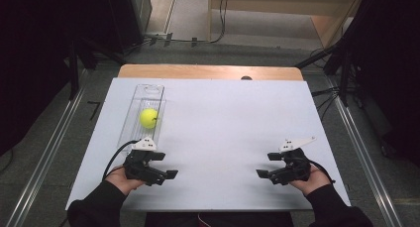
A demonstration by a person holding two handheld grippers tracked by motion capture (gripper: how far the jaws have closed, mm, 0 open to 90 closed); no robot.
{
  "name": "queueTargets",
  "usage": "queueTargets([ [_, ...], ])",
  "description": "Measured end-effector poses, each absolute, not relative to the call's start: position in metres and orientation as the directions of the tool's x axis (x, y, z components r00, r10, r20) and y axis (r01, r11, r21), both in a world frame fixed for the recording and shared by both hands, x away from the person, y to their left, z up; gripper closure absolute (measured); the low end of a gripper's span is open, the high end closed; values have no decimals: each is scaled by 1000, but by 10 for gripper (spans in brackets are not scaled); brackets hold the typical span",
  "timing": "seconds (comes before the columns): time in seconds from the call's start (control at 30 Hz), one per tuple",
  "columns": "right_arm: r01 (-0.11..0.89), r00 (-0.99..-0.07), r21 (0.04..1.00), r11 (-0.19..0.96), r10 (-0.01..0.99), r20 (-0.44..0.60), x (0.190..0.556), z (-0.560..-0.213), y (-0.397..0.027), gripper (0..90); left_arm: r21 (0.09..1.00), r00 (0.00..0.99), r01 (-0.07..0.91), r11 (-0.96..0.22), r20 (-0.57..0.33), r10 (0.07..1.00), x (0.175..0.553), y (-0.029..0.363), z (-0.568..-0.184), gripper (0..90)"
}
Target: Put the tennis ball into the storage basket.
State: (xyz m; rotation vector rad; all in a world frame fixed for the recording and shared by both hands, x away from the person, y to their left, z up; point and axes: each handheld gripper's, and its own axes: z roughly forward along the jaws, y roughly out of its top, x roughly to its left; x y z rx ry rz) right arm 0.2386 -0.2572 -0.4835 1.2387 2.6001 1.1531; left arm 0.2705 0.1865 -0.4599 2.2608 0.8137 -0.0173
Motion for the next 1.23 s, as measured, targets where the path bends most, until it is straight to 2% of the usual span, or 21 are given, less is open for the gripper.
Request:
queueTargets([
  [1.23, 653, -681, 639, 405, 683, 263, 239, -484, -257, 168, 628, 809, 550, -551, -237, 537, 270, 189, -460, 181],
])
